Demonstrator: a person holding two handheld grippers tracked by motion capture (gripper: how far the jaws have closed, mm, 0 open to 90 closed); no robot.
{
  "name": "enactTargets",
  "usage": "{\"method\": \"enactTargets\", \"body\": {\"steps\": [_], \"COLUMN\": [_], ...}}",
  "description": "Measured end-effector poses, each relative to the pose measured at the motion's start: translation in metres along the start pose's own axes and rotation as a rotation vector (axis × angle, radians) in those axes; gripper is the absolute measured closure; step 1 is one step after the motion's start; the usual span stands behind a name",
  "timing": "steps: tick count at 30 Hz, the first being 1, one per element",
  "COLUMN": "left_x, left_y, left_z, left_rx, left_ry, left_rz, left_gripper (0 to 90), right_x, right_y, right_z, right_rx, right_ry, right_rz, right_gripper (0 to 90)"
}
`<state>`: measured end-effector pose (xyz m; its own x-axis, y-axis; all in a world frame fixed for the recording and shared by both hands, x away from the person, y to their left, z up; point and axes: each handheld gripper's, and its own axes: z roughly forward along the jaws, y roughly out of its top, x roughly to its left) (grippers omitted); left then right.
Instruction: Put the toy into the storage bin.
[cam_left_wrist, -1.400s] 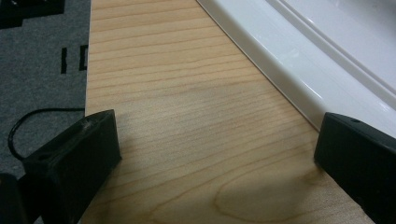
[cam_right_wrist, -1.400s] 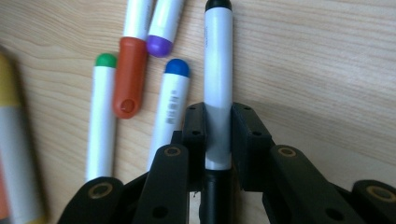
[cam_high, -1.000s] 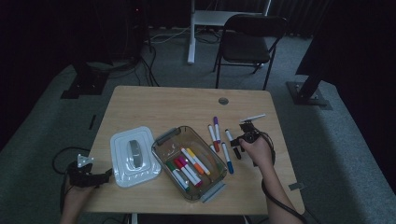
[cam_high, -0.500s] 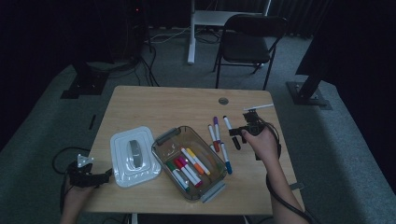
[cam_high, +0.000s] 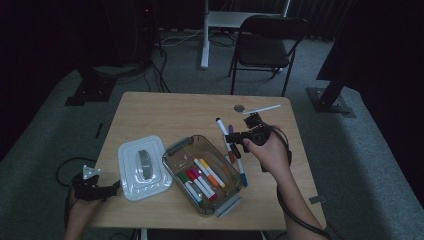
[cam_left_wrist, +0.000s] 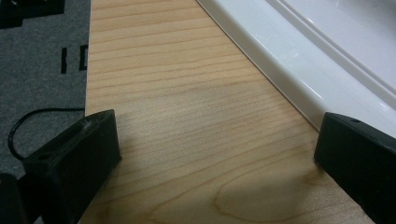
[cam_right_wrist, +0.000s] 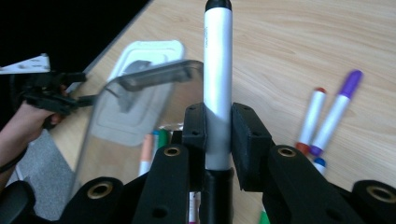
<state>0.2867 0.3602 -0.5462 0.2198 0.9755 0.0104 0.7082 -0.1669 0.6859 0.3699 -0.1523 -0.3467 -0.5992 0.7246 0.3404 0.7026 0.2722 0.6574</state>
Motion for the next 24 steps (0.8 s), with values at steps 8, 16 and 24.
{"method": "enactTargets", "body": {"steps": [8,16,24], "left_x": [0.000,0.000,0.000], "left_y": [0.000,0.000,0.000], "left_z": [0.000,0.000,0.000], "left_rx": [0.001,0.001,0.001], "left_ry": [-0.001,0.000,0.000], "left_rz": [0.000,0.000,0.000], "left_gripper": [0.7,0.6,0.7], "right_x": [0.032,0.055,0.065], "right_y": [0.002,-0.005,-0.014], "right_z": [0.011,0.043,0.066], "right_rx": [0.023,0.094,0.166], "right_ry": [0.054,0.099,0.110], "right_rz": [-0.068,-0.113,-0.138], "right_gripper": [76.3,76.3,76.3]}}
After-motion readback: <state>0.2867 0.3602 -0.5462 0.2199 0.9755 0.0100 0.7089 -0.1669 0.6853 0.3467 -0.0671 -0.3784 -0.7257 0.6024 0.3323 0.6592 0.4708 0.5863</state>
